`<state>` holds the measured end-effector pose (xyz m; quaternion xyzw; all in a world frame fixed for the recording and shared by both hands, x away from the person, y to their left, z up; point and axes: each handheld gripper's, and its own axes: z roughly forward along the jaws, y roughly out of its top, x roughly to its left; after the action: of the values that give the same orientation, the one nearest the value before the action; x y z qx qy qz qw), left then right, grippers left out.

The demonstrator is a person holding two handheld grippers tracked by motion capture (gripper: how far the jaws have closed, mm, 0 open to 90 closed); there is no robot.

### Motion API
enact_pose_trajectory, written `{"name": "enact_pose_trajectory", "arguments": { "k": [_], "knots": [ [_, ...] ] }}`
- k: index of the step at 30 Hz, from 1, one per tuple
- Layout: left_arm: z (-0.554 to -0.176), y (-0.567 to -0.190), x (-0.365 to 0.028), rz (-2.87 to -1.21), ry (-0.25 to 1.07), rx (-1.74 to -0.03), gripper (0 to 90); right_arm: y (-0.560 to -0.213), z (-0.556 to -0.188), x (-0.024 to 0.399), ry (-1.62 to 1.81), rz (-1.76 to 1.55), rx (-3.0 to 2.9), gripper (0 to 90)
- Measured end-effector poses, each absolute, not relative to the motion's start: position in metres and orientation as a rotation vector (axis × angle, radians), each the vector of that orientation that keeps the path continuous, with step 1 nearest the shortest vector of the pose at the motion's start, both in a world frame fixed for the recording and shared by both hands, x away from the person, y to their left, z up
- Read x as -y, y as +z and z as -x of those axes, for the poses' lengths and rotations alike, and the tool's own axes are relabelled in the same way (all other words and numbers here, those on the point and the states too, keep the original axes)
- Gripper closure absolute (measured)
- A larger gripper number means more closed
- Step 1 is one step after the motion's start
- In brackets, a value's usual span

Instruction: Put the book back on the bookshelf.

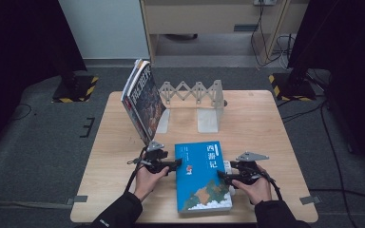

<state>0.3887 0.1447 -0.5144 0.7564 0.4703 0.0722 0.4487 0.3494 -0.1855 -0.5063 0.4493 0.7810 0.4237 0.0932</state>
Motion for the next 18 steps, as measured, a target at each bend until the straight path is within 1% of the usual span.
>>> {"name": "enact_pose_trajectory", "arguments": {
  "k": [7, 11, 14, 18],
  "knots": [
    [-0.389, -0.519, -0.139, -1.844, 0.139, -1.152, 22.2, -0.509, -0.349, 0.182, 1.286, -1.383, -2.319, 25.2],
    [-0.389, -0.525, -0.133, -1.813, 0.072, -1.142, 21.9, -0.51, -0.35, 0.18, 1.301, -1.392, -2.314, 25.4],
    [-0.39, -0.526, -0.131, -1.804, 0.067, -1.148, 19.0, -0.511, -0.35, 0.18, 1.305, -1.406, -2.316, 25.5],
    [-0.392, -0.529, -0.132, -1.791, 0.025, -1.169, 18.2, -0.512, -0.351, 0.18, 1.317, -1.416, -2.312, 25.5]
  ]
}}
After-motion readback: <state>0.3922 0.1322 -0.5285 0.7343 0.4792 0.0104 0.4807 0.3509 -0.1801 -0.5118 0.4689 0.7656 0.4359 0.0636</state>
